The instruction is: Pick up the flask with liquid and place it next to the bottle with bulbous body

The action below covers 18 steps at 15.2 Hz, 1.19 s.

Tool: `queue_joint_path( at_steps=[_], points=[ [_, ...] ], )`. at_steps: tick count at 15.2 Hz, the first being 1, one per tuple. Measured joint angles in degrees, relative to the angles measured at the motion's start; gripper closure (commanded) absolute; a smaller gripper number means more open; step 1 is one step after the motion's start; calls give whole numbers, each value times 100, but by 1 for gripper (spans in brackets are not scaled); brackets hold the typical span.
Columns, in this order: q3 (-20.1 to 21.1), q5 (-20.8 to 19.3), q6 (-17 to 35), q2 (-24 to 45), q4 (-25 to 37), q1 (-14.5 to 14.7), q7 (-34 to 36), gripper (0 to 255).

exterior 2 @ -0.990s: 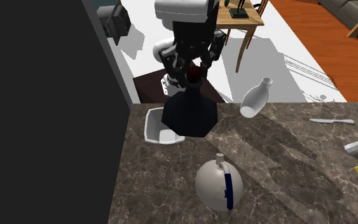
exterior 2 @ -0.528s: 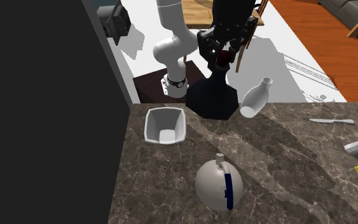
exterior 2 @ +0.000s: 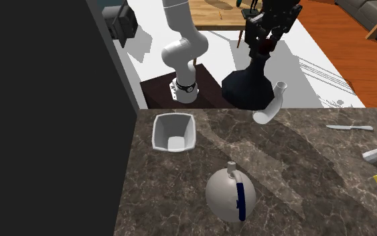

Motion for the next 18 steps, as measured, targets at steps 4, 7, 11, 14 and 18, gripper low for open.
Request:
queue_joint_path(
  at_steps=[4, 7, 11, 14, 18],
  points=[
    [331, 108, 61, -20, -66, 135, 470, 255],
    [363, 116, 268, -133, -388, 145, 511, 255],
    [371, 116, 569, -273, -829, 146, 510, 255],
    [374, 116, 802, -389, -1177, 145, 504, 255],
    [368, 114, 1116, -478, -1582, 141, 483, 255]
  ],
)
